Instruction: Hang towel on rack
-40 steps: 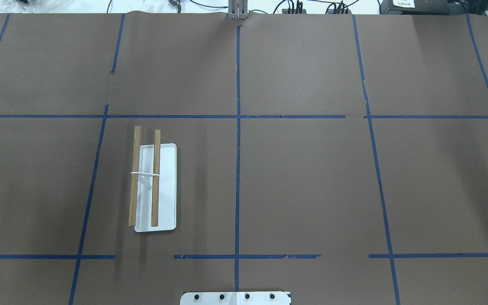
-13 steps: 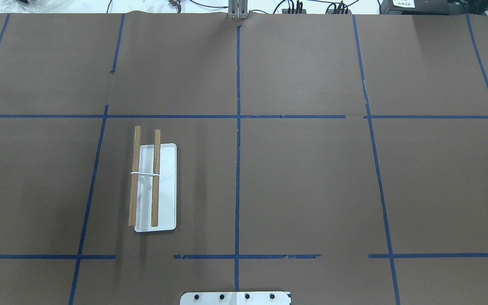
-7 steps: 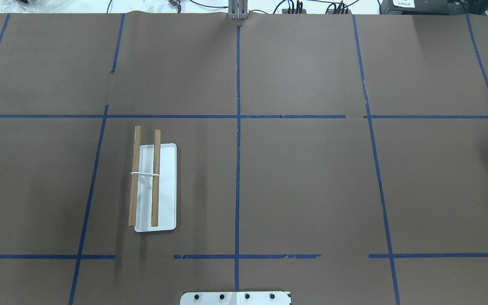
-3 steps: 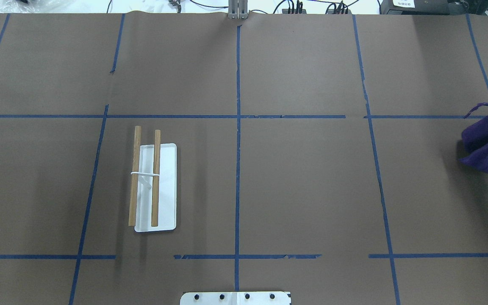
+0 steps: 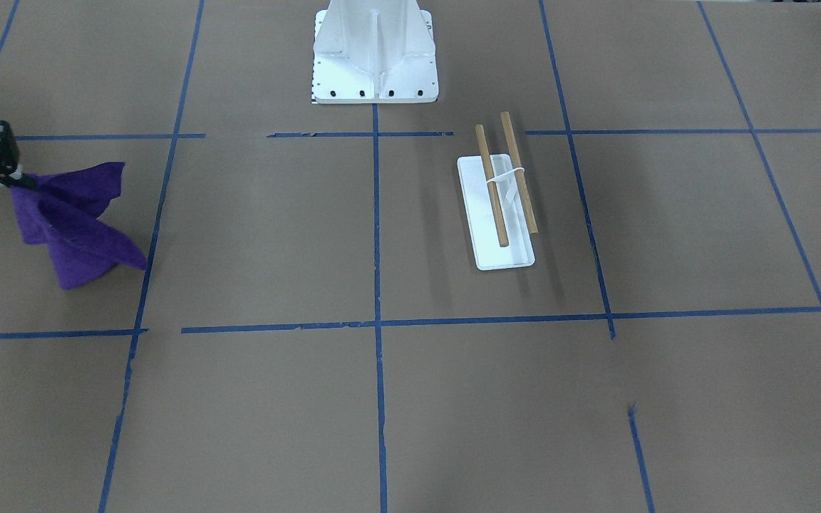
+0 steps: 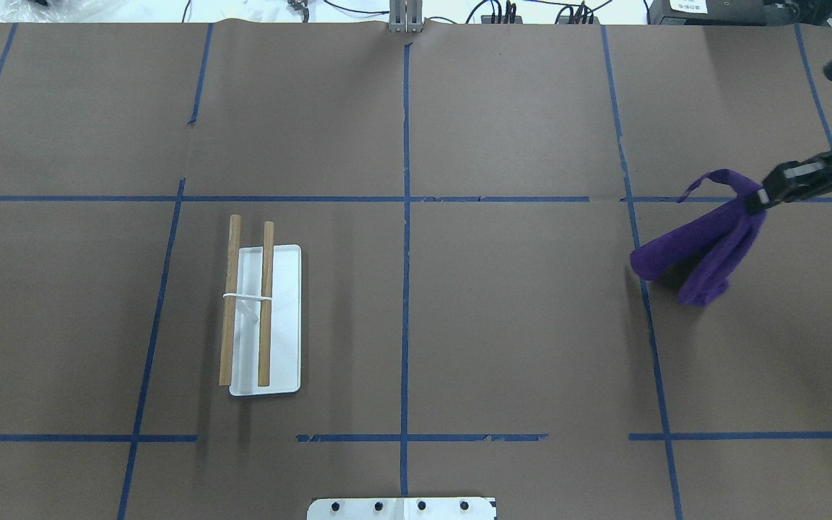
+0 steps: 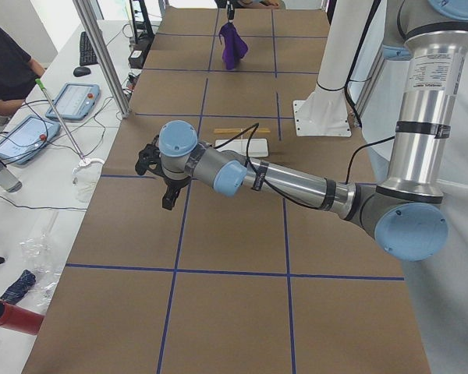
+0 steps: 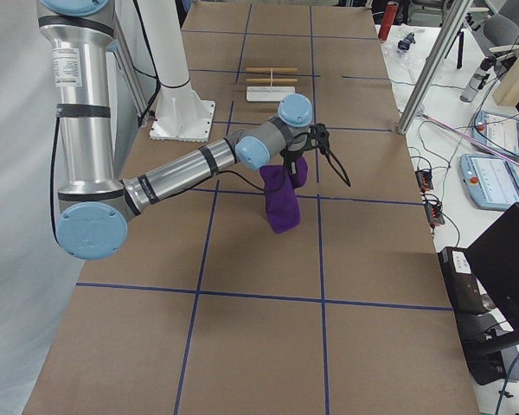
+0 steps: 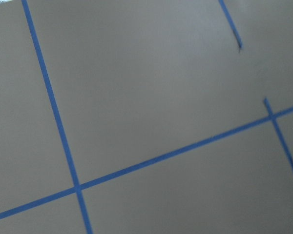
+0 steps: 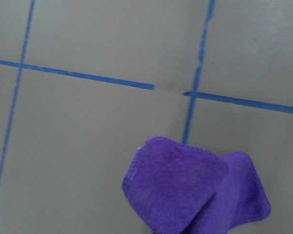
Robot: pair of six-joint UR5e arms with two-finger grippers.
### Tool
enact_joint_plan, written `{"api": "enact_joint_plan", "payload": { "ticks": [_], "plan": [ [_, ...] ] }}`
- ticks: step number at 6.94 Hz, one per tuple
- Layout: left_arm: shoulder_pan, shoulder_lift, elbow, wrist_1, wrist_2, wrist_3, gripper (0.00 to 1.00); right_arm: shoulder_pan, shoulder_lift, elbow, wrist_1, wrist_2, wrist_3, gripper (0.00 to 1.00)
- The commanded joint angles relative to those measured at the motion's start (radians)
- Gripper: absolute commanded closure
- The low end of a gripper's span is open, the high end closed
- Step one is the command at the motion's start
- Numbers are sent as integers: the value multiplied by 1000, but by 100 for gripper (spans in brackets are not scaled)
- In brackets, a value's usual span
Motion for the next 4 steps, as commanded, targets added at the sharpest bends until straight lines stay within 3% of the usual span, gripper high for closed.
{"api": "enact_joint_plan", "payload": {
  "ticks": [1, 3, 4],
  "plan": [
    [113, -58, -2, -232, -51, -484, 0, -174, 225, 16, -3, -6, 263, 100],
    [261, -176, -3, -361, -41, -941, 5, -276, 351, 16, -3, -40, 362, 100],
    [350, -295, 0, -363, -27, -1156, 5, -346, 402, 16, -3, -121, 421, 100]
  ]
}}
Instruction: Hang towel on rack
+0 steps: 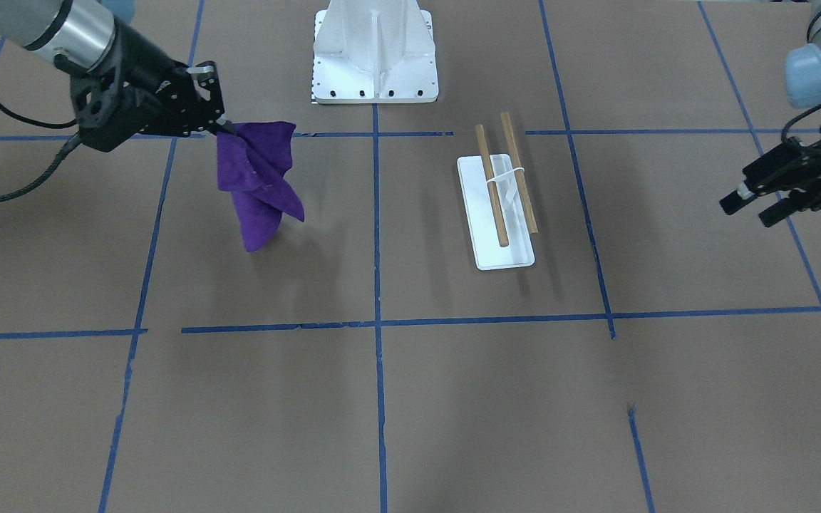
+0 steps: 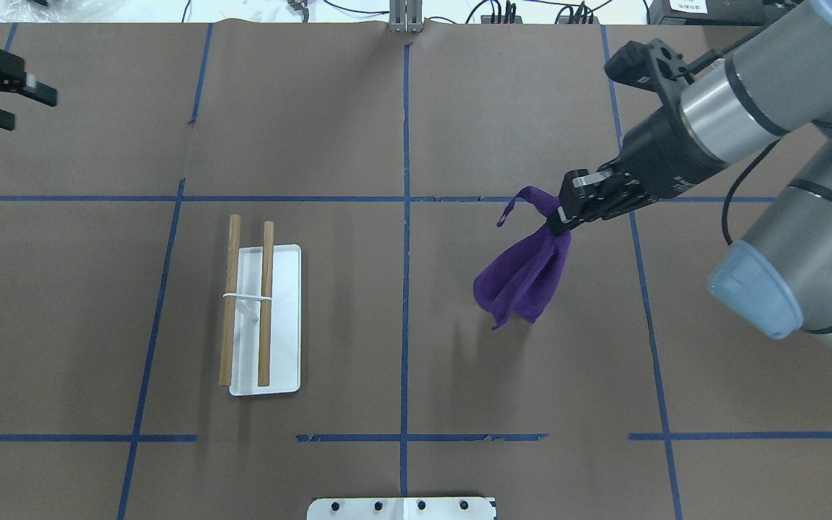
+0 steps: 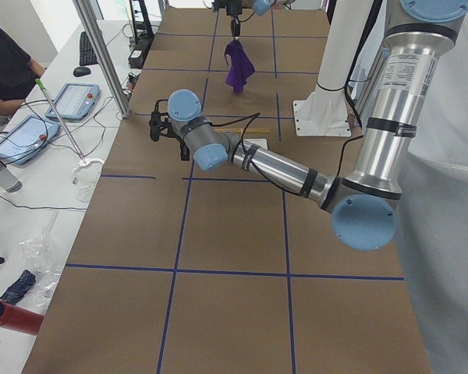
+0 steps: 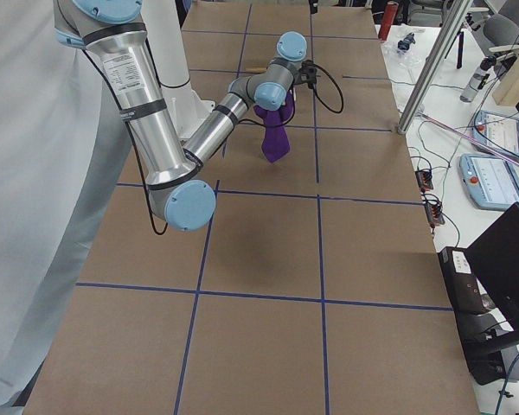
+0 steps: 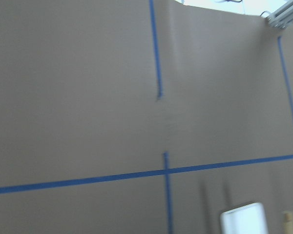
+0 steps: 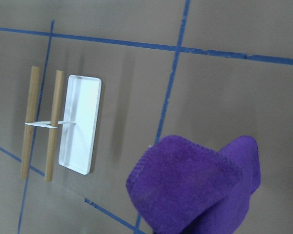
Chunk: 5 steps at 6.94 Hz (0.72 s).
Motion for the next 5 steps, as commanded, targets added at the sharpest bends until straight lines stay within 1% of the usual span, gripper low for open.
{"api": "enact_joint_plan", "payload": {
  "ticks": [1, 2, 3, 4, 5],
  "plan": [
    [172, -191, 0, -28, 78, -419, 5, -112, 96, 2, 0, -126, 84, 100],
    [272, -278, 20, -27, 135, -584, 5, -139, 126, 2, 0, -154, 82, 100],
    [344, -313, 17, -27, 202, -664, 5, -149, 144, -1, -2, -171, 82, 100],
    [384, -340, 17, -28, 206, -743, 4, -168, 159, -10, -2, -173, 82, 100],
    [420, -351, 20, -31, 204, -840, 4, -175, 172, -18, -3, -206, 82, 100]
  ]
}}
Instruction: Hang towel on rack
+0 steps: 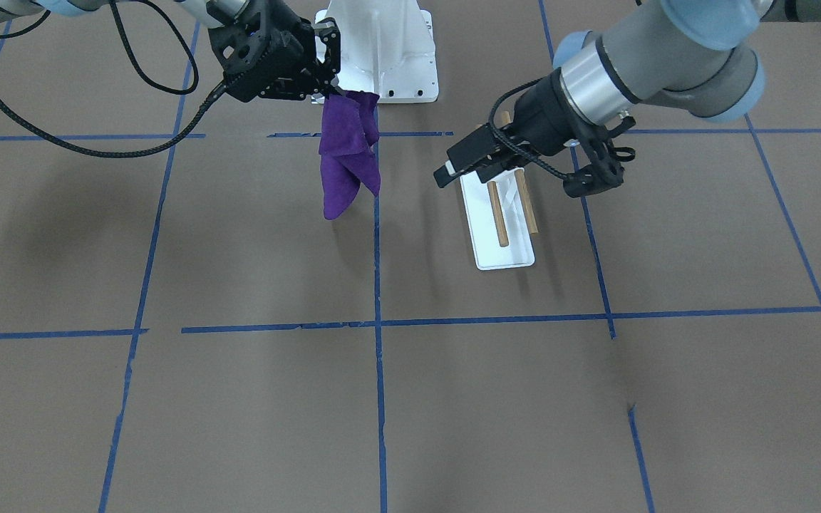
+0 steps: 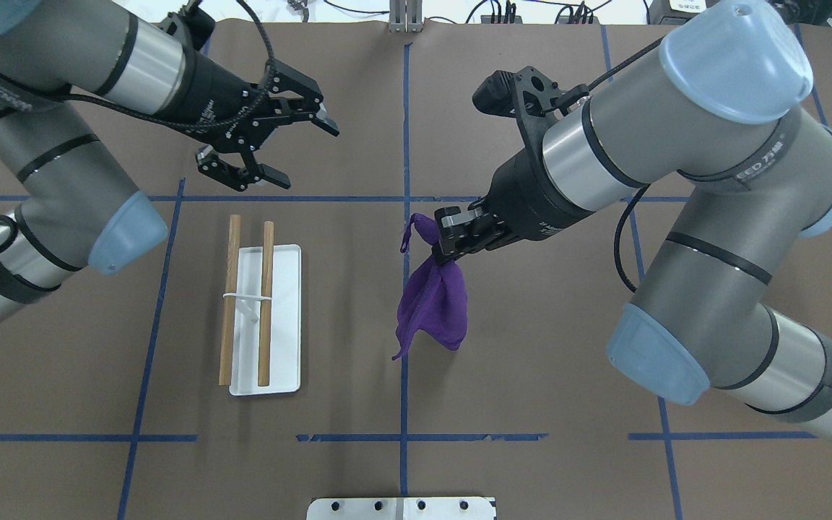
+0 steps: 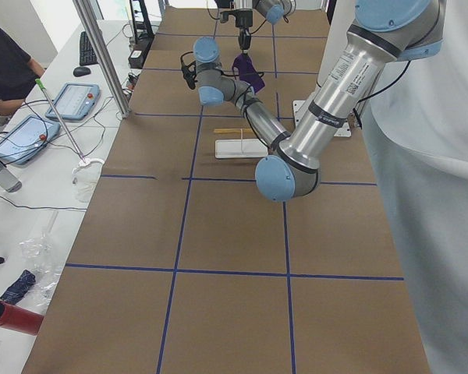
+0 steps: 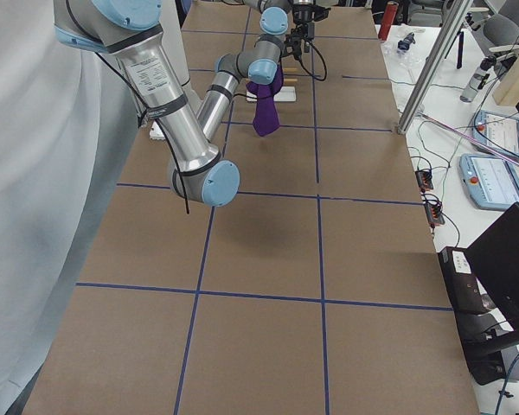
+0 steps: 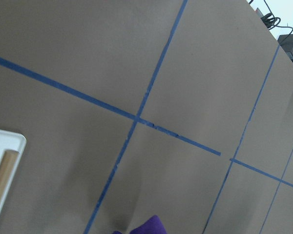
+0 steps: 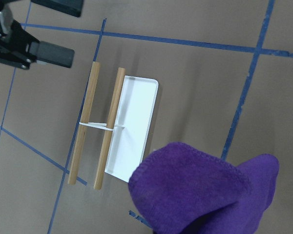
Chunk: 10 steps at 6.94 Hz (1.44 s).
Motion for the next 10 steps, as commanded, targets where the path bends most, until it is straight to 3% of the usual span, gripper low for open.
{"api": "enact_joint_plan", "payload": {
  "ticks": [1, 4, 6, 8, 10],
  "plan": [
    [54, -30, 0, -6, 6, -147, 4, -31, 19, -9, -1, -97, 0, 100],
    [122, -76, 3, -7, 9, -224, 7, -51, 30, -11, -1, -128, 0, 100],
    [135, -76, 19, -42, 11, -224, 23, -53, 30, -3, -1, -133, 0, 100],
    [135, -74, 24, -55, 13, -224, 51, -53, 28, 3, 0, -133, 0, 100],
    [135, -74, 23, -61, 11, -221, 100, -53, 25, 6, 0, -134, 0, 100]
  ]
}}
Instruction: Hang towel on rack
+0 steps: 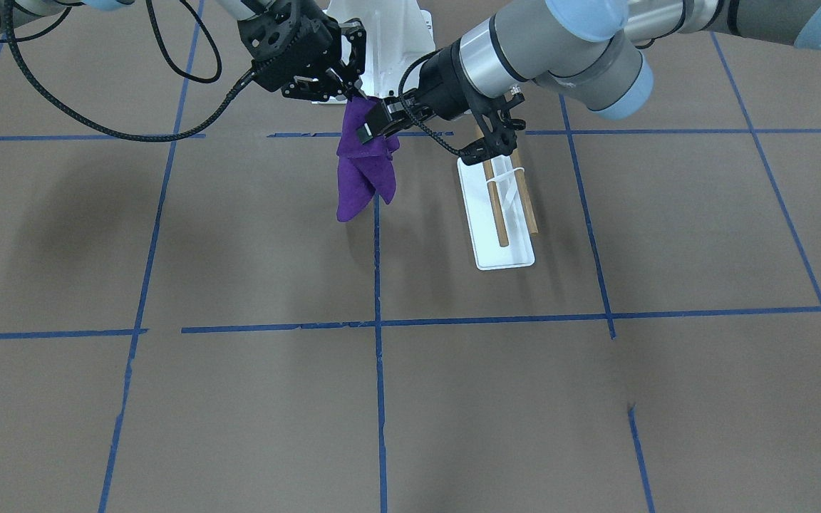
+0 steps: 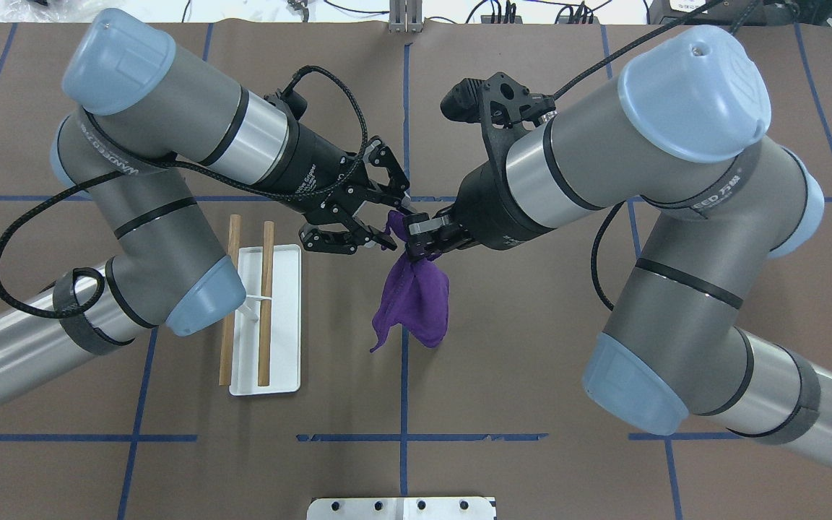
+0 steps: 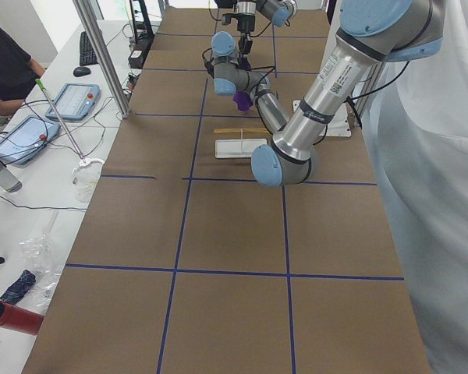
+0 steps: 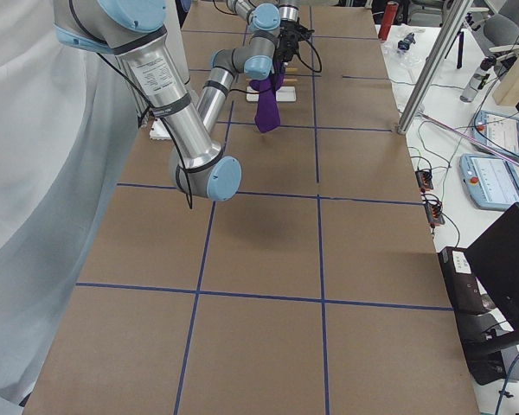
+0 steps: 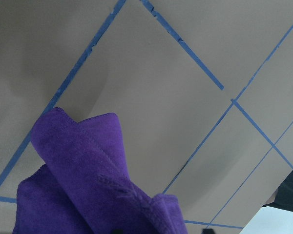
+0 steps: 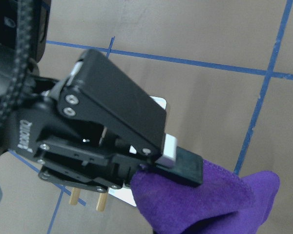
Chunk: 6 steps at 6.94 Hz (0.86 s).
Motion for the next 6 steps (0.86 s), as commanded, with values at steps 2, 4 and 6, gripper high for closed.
{"api": "enact_joint_plan", "payload": {
  "ticks": [2, 4, 6],
  "plan": [
    [0, -1, -5, -1, 1, 4, 100, 0, -4, 3, 0, -1, 0, 80],
    [0, 0, -14, -1, 1, 13, 100, -5, -18, 25, 3, -46, 0, 0],
    [-9, 55, -62, -1, 4, 21, 100, 3, -162, 124, 12, -54, 0, 0]
  ]
}}
